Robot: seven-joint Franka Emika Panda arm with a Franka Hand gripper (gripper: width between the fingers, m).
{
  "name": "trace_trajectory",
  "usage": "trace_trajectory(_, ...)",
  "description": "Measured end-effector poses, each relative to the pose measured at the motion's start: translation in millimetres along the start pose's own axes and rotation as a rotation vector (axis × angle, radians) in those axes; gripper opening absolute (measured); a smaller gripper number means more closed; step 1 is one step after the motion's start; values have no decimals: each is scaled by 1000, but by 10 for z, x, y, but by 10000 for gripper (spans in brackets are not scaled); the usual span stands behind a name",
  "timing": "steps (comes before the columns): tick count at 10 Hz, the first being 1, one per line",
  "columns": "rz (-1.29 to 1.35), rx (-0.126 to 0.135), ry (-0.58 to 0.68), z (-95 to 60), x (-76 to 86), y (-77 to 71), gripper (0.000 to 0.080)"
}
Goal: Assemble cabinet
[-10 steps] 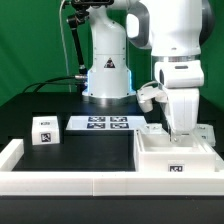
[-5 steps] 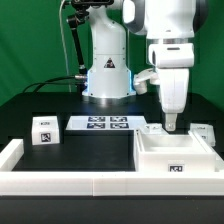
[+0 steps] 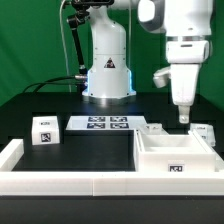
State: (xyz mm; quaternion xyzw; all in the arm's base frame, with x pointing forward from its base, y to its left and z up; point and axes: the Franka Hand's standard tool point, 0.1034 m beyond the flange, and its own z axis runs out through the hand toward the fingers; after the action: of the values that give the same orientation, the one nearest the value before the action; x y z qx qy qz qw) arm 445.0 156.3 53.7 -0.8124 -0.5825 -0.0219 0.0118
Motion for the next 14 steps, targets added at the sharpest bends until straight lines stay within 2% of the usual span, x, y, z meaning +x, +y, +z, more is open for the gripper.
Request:
trace_trajectory(5, -4, 4, -3, 20, -41, 4, 797)
trace_trajectory(8, 31, 12, 17, 134, 88, -323, 797)
trace_trajectory(10, 28, 17, 29, 210, 160, -406, 797)
trace_trajectory(14, 26, 37, 41, 420, 174, -527, 797)
